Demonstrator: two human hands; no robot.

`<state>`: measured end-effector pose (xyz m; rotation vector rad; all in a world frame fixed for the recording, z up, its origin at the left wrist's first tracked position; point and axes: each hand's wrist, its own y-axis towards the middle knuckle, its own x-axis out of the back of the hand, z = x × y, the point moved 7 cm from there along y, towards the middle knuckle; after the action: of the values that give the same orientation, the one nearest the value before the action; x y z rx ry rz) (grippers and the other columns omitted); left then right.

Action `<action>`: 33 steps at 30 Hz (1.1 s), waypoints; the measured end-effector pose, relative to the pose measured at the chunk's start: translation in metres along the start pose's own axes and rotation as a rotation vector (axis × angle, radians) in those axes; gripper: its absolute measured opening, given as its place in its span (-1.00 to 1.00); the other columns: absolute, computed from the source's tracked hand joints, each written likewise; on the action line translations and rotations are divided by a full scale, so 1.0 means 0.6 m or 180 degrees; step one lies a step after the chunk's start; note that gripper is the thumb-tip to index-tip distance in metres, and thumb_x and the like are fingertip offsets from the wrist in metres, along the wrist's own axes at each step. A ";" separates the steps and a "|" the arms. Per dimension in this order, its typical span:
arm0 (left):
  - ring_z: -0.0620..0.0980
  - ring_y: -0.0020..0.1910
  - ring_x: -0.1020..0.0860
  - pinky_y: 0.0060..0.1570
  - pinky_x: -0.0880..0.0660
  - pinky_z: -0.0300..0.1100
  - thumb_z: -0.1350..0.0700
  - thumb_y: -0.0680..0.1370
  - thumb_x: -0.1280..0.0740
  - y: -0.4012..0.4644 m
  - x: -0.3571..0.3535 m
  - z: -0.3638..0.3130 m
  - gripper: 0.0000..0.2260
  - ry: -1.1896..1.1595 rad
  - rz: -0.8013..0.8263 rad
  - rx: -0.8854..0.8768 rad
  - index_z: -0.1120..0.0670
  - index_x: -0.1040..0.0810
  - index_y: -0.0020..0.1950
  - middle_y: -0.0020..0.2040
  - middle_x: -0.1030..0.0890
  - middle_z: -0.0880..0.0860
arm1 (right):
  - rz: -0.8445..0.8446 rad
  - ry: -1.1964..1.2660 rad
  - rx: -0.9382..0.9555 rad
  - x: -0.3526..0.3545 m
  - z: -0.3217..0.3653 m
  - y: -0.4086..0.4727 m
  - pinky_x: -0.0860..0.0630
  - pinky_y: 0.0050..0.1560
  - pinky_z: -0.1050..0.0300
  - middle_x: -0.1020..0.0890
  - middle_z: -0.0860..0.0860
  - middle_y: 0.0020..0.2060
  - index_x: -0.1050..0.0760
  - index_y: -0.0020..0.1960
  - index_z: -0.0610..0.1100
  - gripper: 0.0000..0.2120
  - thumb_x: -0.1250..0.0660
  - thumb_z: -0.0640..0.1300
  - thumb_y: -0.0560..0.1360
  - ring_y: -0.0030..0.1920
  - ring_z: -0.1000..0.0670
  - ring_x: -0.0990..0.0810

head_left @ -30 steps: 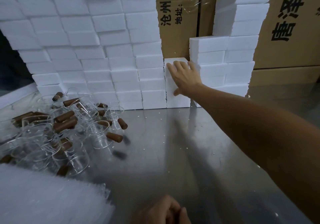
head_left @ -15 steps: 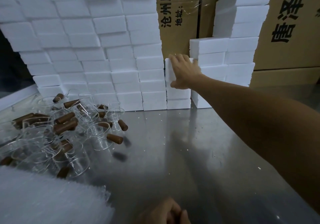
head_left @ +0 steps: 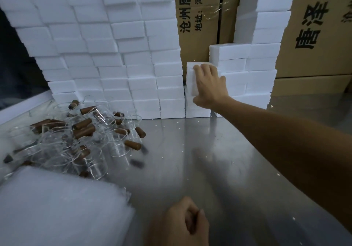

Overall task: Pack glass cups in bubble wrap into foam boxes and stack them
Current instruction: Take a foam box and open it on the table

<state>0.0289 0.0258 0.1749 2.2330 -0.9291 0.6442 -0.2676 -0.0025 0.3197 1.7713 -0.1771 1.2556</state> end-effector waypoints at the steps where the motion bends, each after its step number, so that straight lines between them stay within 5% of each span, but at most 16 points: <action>1: -0.22 -0.44 -0.46 -0.40 -0.33 -0.41 -0.21 0.31 -0.21 -0.001 0.000 -0.003 -0.82 -0.0053 -0.0002 0.0070 -0.34 -0.37 -0.10 -0.49 -0.47 -0.25 | -0.0075 0.0076 -0.0022 0.013 -0.002 -0.021 -0.47 0.18 -0.24 -0.33 -0.10 0.37 -0.20 0.42 -0.11 -0.19 -0.54 -0.08 0.30 0.38 -0.19 -0.29; 9: -0.12 -0.41 -0.48 -0.35 -0.43 -0.14 0.00 0.41 -0.38 -0.004 0.010 -0.002 -0.90 -0.0062 -0.0071 0.0002 -0.07 -0.47 -0.23 -0.43 -0.52 -0.16 | -0.0680 0.1047 0.0116 0.133 0.001 -0.246 -0.51 0.18 -0.16 -0.30 -0.13 0.43 -0.19 0.50 -0.15 -0.09 -0.52 0.03 0.28 0.38 -0.18 -0.30; 11: -0.14 -0.40 -0.51 -0.32 -0.48 -0.14 0.04 0.42 -0.42 -0.001 0.014 0.004 -0.88 -0.0207 -0.0154 0.0093 -0.03 -0.51 -0.26 -0.40 -0.55 -0.13 | -0.0772 0.1387 0.0227 0.154 0.005 -0.310 -0.53 0.10 0.01 -0.30 -0.14 0.38 -0.21 0.48 -0.17 -0.10 -0.51 0.06 0.26 0.31 -0.13 -0.33; 14: -0.19 -0.37 -0.55 -0.24 -0.50 -0.18 0.04 0.44 -0.46 -0.004 0.029 0.010 -0.84 -0.0856 -0.0314 0.0395 -0.06 -0.55 -0.03 -0.31 -0.60 -0.10 | -0.0671 0.1790 0.0231 0.169 0.003 -0.389 -0.41 0.09 0.33 -0.28 -0.09 0.35 -0.20 0.47 -0.12 -0.08 -0.55 0.09 0.24 0.28 -0.01 -0.32; 18: -0.07 -0.17 -0.57 -0.19 -0.56 0.05 -0.06 0.42 -0.40 -0.013 0.062 0.025 -0.58 -0.1992 -0.0696 0.0811 -0.10 -0.38 0.24 0.08 -0.54 0.02 | -0.0583 0.1849 0.0371 0.182 -0.004 -0.462 -0.40 0.26 0.08 -0.38 -0.03 0.33 -0.26 0.45 -0.08 -0.12 -0.55 0.06 0.23 0.31 0.00 -0.35; 20: -0.06 -0.08 -0.55 -0.21 -0.53 0.03 -0.04 0.47 -0.37 -0.018 0.076 0.024 -0.55 -0.2440 -0.0846 0.0813 -0.10 -0.32 0.31 0.21 -0.47 0.07 | -0.0561 0.1769 0.0439 0.187 -0.010 -0.489 -0.27 0.28 0.13 -0.39 0.05 0.34 -0.27 0.44 -0.04 -0.17 -0.48 0.08 0.24 0.31 0.06 -0.31; 24: -0.05 0.26 -0.49 0.15 -0.48 -0.07 -0.16 0.41 -0.32 -0.026 0.079 0.009 -0.47 -0.2475 -0.0761 0.0654 -0.15 -0.32 0.37 0.27 -0.48 -0.10 | -0.0133 0.2032 0.0488 0.185 -0.017 -0.518 -0.30 0.23 0.09 -0.37 0.19 0.32 -0.21 0.46 0.08 -0.18 -0.43 0.02 0.25 0.26 0.05 -0.33; 26: -0.10 0.23 -0.53 0.20 -0.45 -0.07 -0.13 0.43 -0.32 -0.030 0.075 0.000 -0.59 -0.2510 -0.0591 0.0529 -0.16 -0.43 0.27 0.18 -0.58 -0.18 | 0.0016 0.2096 0.0565 0.182 -0.017 -0.522 -0.35 0.18 0.08 -0.37 0.20 0.32 -0.18 0.47 0.12 -0.17 -0.46 -0.03 0.27 0.22 0.02 -0.41; 30: -0.02 0.13 -0.60 0.20 -0.52 0.09 -0.15 0.41 -0.34 -0.035 0.077 0.001 -0.64 -0.2473 -0.0589 0.0620 -0.09 -0.48 0.17 0.16 -0.61 -0.02 | 0.0077 0.2508 0.0596 0.177 -0.024 -0.525 -0.33 0.14 0.43 -0.31 0.15 0.32 -0.18 0.43 0.20 -0.17 -0.52 -0.19 0.32 0.19 0.16 -0.44; 33: -0.12 -0.01 -0.61 0.12 -0.56 0.14 -0.15 0.39 -0.36 -0.036 0.081 0.003 -0.67 -0.2294 -0.0671 0.0674 -0.11 -0.46 0.11 0.11 -0.60 -0.09 | 0.0063 0.2698 0.0326 0.174 -0.027 -0.527 -0.34 0.19 0.49 -0.29 0.06 0.23 -0.16 0.43 0.31 -0.16 -0.51 -0.21 0.36 0.17 0.24 -0.44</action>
<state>0.0765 0.0149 0.1967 2.7656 -0.9553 -0.1986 -0.0474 0.2252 0.2166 1.1787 0.3608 1.9365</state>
